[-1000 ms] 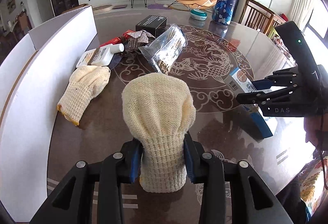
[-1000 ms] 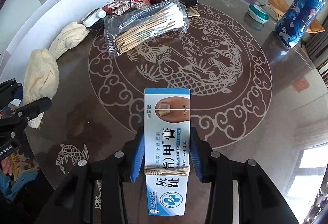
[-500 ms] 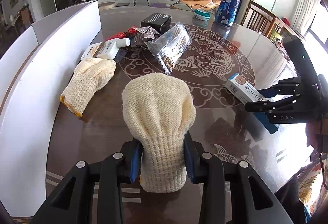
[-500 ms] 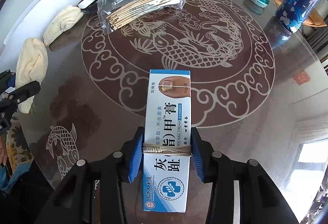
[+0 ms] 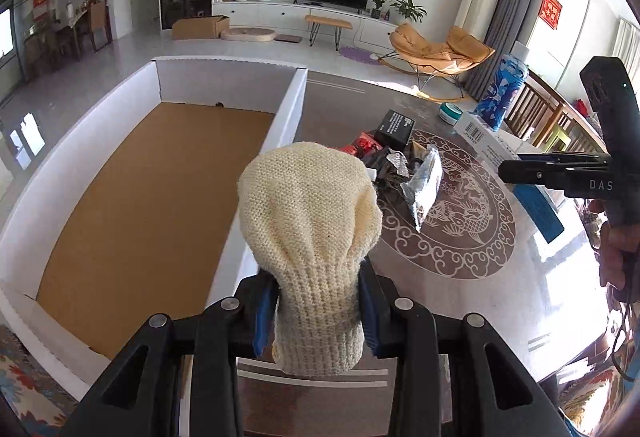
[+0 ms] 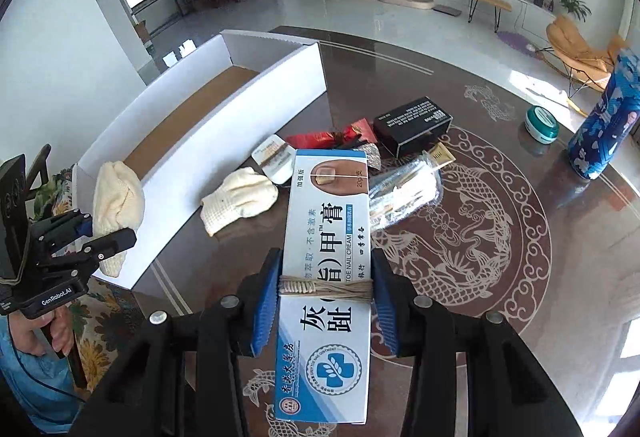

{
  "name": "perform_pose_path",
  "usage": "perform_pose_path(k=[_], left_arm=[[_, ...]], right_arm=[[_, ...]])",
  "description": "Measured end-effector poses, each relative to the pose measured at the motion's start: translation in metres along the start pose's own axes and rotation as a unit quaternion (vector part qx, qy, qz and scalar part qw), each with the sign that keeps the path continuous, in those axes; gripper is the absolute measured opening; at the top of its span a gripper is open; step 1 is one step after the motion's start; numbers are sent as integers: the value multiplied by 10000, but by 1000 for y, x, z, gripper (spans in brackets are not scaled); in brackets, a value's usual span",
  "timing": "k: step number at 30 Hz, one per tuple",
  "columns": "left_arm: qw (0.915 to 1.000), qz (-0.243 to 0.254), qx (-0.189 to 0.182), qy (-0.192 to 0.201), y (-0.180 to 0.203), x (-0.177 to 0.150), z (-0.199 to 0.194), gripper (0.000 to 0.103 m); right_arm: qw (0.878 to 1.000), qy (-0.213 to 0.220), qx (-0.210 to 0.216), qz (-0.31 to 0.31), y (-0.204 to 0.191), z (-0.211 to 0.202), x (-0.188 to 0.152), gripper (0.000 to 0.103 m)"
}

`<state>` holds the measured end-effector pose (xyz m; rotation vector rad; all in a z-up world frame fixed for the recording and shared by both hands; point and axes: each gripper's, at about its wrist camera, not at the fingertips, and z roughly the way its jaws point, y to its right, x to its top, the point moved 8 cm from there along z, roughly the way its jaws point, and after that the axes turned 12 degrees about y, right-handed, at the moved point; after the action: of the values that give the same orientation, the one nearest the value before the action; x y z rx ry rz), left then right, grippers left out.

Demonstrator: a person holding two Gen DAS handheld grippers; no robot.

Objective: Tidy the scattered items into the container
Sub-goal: 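Carry nail cream box and glove into the white cardboard container with both tools, then open both tools to release box and glove inside the container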

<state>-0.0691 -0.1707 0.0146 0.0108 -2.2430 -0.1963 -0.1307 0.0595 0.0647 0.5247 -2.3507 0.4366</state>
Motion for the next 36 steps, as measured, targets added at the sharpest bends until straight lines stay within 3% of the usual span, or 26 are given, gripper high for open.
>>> perform_pose_path(k=[8, 12, 16, 20, 23, 24, 25, 27, 33, 36], left_arm=[[9931, -748, 841, -335, -135, 4, 22, 36], [9889, -855, 1030, -642, -162, -10, 40, 36], [9864, -876, 1104, -844, -173, -20, 53, 36], [9849, -859, 1191, -914, -179, -23, 59, 36], [9802, -866, 1452, -1035, -184, -27, 61, 45], [9781, -911, 1531, -1077, -186, -28, 60, 56], [9762, -964, 1607, -1095, -189, -29, 59, 71], [9723, -1024, 1796, -1089, -193, -30, 55, 86], [9729, -1097, 1853, -846, -184, -33, 47, 87], [9769, -929, 1856, -517, -158, -27, 35, 87]], right_arm=[[9915, 311, 1259, 102, -151, 64, 96, 44], [9885, 187, 1484, 197, -209, 119, 106, 44], [9906, -23, 1368, 36, -240, 172, 96, 44], [9927, -209, 1150, -292, -255, 209, 80, 44], [9933, -302, 946, -598, -261, 227, 71, 46], [9928, -329, 810, -817, -264, 233, 68, 54], [9919, -353, 720, -984, -264, 236, 63, 76], [9907, -350, 648, -1140, -260, 239, 56, 94], [9934, -164, 556, -990, -228, 233, 56, 94], [9940, 351, 498, -910, -210, 205, 65, 94]])
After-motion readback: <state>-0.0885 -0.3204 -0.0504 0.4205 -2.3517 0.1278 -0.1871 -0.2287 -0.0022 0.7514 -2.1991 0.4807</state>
